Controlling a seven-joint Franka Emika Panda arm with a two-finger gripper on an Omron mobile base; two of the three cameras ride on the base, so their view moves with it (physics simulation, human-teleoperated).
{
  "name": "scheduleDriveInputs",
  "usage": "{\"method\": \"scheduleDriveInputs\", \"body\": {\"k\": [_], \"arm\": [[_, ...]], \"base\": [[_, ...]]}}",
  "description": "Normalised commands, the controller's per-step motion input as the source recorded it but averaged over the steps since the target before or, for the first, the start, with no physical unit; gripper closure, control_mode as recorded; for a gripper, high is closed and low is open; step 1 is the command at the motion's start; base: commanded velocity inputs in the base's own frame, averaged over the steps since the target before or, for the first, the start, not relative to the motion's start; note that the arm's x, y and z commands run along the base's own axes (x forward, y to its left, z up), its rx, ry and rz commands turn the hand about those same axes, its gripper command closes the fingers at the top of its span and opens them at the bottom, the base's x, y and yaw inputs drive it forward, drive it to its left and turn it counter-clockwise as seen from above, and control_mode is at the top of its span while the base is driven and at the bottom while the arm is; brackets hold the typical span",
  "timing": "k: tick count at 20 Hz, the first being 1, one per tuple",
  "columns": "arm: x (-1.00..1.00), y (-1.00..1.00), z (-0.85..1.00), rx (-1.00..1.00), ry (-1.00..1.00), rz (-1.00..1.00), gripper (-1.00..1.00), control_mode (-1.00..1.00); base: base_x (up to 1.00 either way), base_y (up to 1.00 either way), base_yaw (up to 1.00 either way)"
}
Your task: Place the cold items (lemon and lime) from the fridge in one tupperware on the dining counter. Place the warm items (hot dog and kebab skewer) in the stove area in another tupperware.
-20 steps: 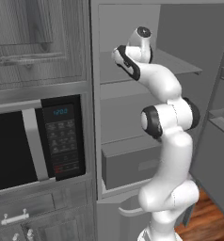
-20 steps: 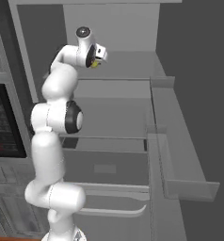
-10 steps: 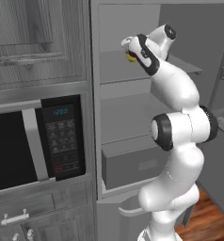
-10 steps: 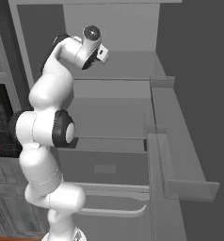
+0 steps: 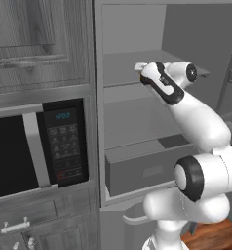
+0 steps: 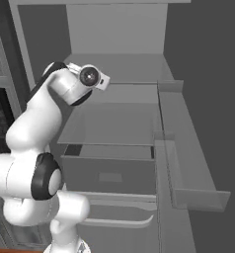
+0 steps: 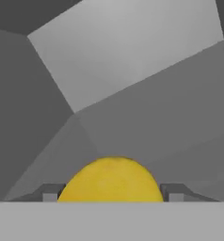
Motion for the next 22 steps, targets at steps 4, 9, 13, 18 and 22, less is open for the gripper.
{"method": "scheduleDriveInputs", "body": {"k": [4,9,13,18,22], "arm": [[-1.00,-0.28,0.74,-0.37,0.09,0.08,1.00,-1.00],[-1.00,-0.33,0.21,-0.44,0.23,0.01,1.00,-1.00],[-1.00,-0.29,-0.48,-0.39,0.26,0.00,1.00,-1.00],[-1.00,-0.19,-0.90,-0.07,0.07,0.01,1.00,-1.00],[-1.00,0.08,-0.98,-0.04,0.00,0.05,1.00,-1.00]], "base": [[0.00,0.00,0.00],[0.00,0.00,0.00],[0.00,0.00,0.00],[0.00,0.00,0.00],[0.00,0.00,0.00]]}}
